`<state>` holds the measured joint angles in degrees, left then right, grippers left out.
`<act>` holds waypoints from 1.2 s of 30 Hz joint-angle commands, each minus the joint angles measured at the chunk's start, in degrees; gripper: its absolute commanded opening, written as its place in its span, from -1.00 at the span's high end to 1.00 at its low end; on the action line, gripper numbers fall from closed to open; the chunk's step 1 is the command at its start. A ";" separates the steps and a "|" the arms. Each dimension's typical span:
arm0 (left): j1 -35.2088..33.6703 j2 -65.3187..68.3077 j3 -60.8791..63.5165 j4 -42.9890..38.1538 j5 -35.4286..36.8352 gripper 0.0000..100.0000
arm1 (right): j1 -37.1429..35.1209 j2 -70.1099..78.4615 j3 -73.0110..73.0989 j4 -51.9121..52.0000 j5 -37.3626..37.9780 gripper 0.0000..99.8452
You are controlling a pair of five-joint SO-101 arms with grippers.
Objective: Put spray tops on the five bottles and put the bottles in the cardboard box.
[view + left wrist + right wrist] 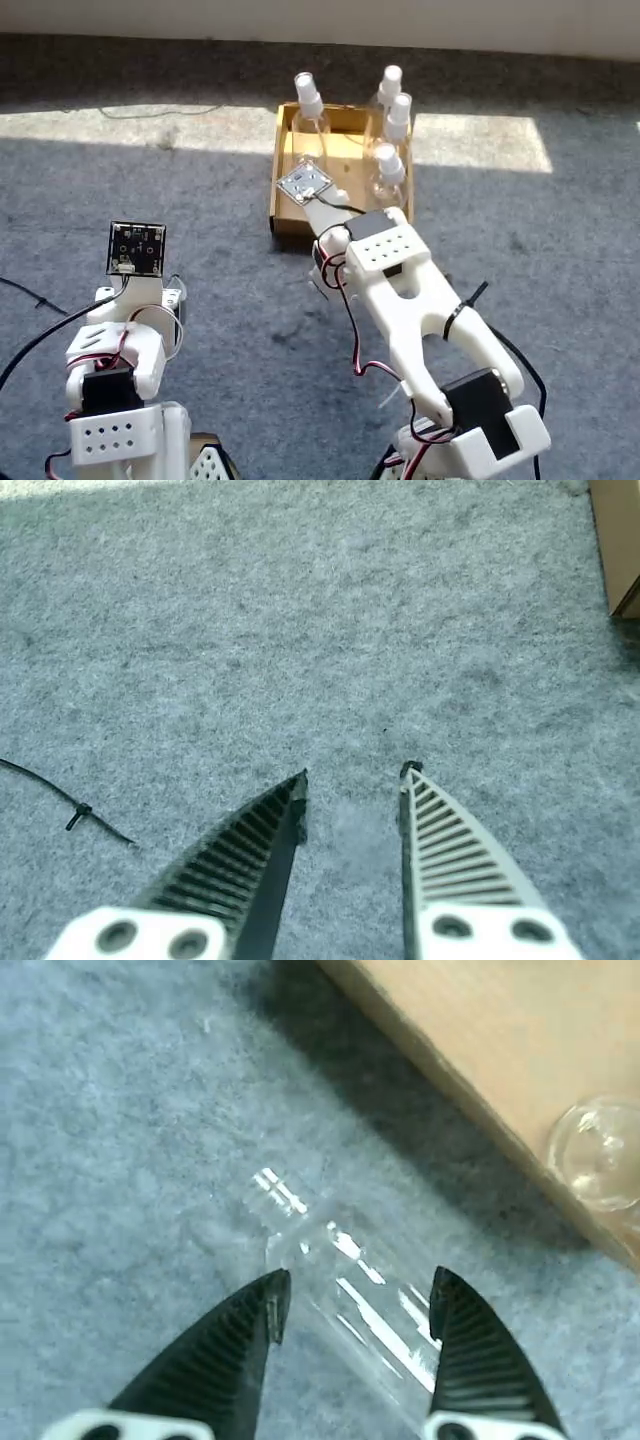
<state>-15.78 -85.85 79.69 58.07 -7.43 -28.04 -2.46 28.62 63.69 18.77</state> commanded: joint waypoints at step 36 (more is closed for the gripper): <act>0.84 -0.31 -0.31 -1.14 0.18 0.71 | -3.91 -3.56 9.54 -7.34 15.21 0.29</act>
<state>-15.78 -85.85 79.69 58.07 -7.43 -31.47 -5.89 36.26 60.62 33.45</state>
